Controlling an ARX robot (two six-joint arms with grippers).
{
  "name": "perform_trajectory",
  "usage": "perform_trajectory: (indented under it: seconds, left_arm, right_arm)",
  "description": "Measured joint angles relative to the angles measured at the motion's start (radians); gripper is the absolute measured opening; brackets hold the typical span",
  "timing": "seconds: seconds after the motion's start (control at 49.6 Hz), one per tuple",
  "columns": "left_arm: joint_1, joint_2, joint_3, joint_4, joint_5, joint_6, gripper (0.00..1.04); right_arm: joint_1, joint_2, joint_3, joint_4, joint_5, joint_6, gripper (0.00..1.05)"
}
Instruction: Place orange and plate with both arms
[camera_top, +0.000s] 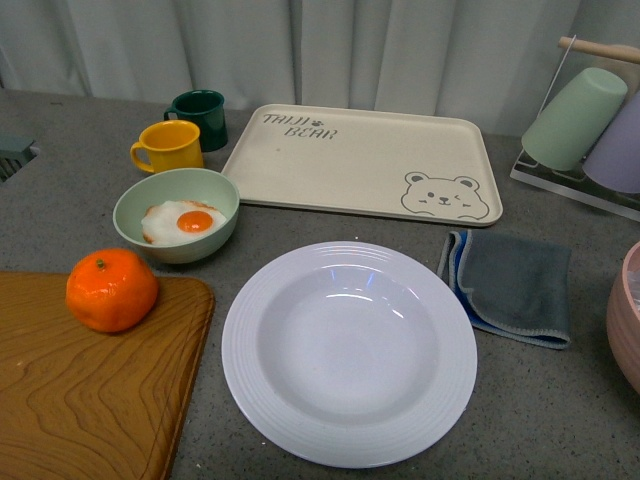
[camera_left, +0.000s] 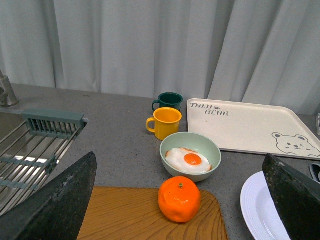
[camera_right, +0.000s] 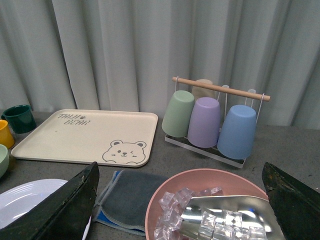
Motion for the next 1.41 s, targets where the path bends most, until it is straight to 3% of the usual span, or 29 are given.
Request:
perform_trajectory:
  seconds: [1.047, 1.088, 1.148, 1.41]
  left_arm:
    - [-0.003, 0.007, 0.003, -0.009, -0.013, -0.008, 0.98]
    - [-0.024, 0.077, 0.039, -0.099, -0.08, -0.051, 0.98]
    - [-0.043, 0.218, 0.062, -0.082, -0.124, -0.102, 0.98]
    - [-0.114, 1.077, 0.276, 0.401, -0.027, -0.22, 0.98]
  right_arm:
    - [0.0, 0.0, 0.0, 0.0, 0.0, 0.0, 0.95]
    - [0.0, 0.0, 0.0, 0.0, 0.0, 0.0, 0.95]
    - [0.0, 0.0, 0.0, 0.0, 0.0, 0.0, 0.95]
    - [0.0, -0.001, 0.0, 0.0, 0.0, 0.0, 0.95]
